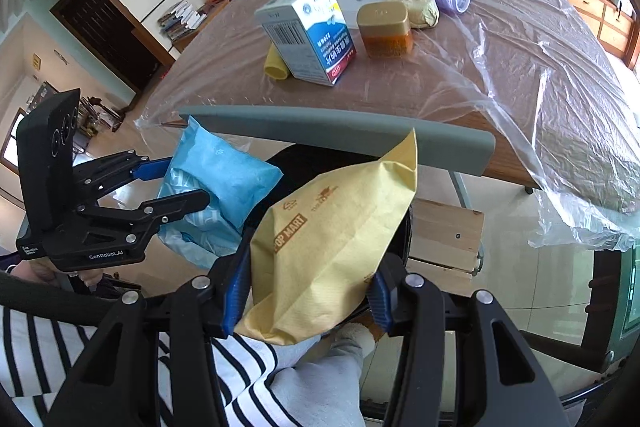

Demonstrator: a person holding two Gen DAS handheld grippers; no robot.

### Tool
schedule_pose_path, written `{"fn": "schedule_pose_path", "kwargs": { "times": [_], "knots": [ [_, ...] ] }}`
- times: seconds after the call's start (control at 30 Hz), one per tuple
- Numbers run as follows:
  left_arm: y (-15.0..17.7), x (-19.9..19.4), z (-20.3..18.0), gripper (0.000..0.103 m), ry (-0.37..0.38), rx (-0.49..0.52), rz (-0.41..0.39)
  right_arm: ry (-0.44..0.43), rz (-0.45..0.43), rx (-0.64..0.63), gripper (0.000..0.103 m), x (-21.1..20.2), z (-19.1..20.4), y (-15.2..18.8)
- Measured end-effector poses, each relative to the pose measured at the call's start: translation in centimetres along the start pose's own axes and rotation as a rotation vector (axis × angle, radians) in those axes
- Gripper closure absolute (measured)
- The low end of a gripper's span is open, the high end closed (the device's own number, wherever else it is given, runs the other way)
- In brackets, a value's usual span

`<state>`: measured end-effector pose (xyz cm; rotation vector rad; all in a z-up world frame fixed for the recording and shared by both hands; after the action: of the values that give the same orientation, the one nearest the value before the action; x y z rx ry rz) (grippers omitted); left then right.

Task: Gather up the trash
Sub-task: 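Carry the blue bag and yellow paper bag over the black trash bin with both tools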

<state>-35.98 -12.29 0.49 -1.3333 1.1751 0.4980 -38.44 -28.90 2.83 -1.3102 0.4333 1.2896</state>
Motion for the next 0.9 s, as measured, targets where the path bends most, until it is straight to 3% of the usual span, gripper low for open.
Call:
{"fn": "schedule_pose_path", "kwargs": {
  "times": [0.9],
  "knots": [
    [0.9,4.5,0.5,0.046,-0.095,-0.005,0.055,0.125,0.05,-0.085,0.055,5.1,-0.2,0.1]
  ]
}}
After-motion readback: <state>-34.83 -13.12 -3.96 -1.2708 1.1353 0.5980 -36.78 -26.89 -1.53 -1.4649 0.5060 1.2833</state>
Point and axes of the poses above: each gripper's, at about its wrist camera, not at the fingertips, and x roughly the way its jaws point, z to its left, y to its underside, the point moved 1 cm from there along x, roughly the way its jaws point, and after that the axes turned 7 degrees about -x, right-handed, at the moved point
